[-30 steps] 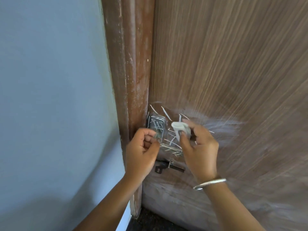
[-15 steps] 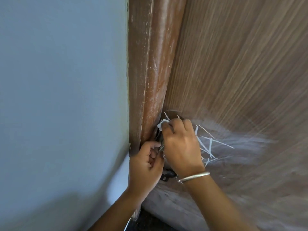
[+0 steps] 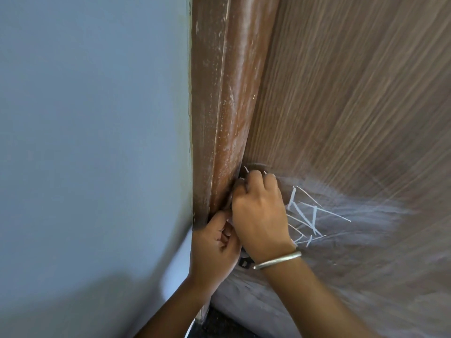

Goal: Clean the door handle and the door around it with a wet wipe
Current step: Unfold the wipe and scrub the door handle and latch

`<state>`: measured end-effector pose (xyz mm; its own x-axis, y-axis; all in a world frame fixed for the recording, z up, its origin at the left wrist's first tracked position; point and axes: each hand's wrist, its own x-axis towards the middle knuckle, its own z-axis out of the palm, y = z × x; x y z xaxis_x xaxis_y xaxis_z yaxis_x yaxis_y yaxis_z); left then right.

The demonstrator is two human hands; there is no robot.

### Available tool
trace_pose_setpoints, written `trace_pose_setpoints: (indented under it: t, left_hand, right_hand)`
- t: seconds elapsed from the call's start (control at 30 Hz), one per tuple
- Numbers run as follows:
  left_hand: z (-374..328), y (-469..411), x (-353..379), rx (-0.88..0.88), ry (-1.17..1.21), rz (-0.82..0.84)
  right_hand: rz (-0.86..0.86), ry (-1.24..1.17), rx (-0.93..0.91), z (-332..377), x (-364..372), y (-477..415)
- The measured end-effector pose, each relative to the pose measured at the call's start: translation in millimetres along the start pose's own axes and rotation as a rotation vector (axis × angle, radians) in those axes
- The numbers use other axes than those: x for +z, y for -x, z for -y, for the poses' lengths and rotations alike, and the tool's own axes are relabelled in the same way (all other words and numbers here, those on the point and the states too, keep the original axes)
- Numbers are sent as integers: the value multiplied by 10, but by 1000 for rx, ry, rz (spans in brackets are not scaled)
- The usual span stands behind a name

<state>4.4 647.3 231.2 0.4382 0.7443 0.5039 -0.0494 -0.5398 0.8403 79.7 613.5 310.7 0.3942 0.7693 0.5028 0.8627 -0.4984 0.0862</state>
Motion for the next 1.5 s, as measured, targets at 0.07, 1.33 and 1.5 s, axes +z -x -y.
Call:
trace_pose_setpoints:
  t: [0.07,1.33,1.5]
  left_hand:
    - [1,7,-11,10,-11,5]
    - [-1,2,-28,28,-49,15]
    - [-14,24,-26,28,-41,30]
  right_hand:
    - [20,-15,33,-11,-9,14]
    - [-192,-347,288,-285,220,447]
    - [-285,-472,324,-308,158,388]
